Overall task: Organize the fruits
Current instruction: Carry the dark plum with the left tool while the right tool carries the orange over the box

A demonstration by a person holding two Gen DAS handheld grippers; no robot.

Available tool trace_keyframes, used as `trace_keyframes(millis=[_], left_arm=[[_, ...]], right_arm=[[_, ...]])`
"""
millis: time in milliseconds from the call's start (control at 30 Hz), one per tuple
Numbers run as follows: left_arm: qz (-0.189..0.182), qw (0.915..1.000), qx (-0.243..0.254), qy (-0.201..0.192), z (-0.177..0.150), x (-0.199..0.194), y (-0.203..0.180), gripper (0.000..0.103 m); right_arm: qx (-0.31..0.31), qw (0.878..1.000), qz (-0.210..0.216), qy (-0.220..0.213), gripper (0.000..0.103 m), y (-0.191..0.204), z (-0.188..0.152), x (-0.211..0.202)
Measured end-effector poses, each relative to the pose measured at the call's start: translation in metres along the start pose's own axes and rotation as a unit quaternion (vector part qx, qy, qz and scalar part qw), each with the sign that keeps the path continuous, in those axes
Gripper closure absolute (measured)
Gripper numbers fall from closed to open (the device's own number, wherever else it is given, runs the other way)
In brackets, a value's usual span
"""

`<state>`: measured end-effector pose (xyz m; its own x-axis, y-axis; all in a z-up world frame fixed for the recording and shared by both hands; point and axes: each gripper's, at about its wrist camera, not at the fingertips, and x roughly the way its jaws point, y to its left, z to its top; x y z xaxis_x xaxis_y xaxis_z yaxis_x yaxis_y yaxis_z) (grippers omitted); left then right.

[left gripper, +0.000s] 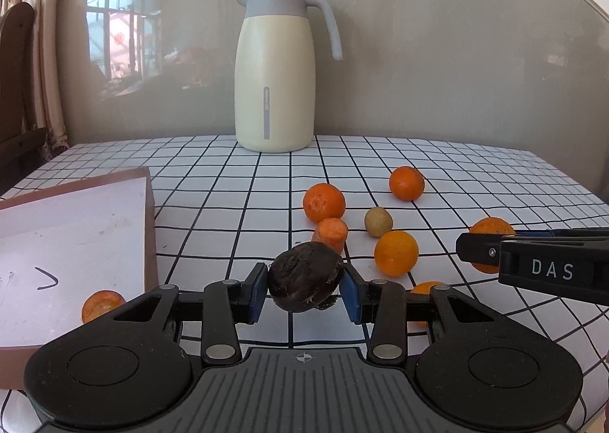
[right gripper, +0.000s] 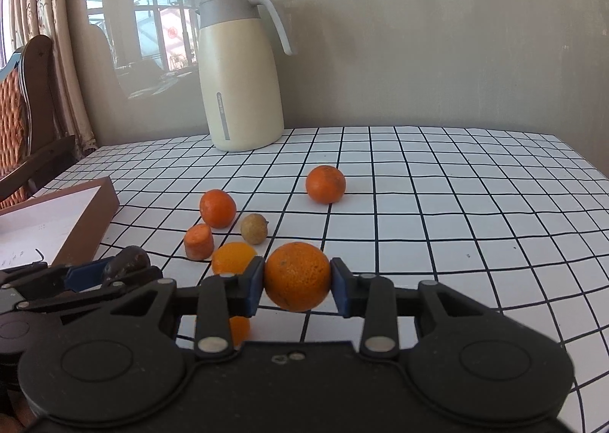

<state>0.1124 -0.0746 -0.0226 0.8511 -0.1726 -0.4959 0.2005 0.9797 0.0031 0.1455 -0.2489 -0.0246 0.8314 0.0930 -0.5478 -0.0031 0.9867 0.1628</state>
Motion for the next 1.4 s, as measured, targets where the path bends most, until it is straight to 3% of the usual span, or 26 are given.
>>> trace_keyframes(millis=[567, 1400], left_arm=[[0.008, 0.9990, 0.010, -0.043, -0.007, -0.063, 0.033, 0.062], [0.107, 0.9907, -0.043, -0.073, -0.024, -0.109, 0.124, 0.062]], right_arm=[[-0.015, 0.998, 0.058, -0.028, 0.075, 0.048, -0.013, -0.038], [-0.077, 0.981, 0.173, -0.045, 0.075, 0.153, -0.015, -0.037]])
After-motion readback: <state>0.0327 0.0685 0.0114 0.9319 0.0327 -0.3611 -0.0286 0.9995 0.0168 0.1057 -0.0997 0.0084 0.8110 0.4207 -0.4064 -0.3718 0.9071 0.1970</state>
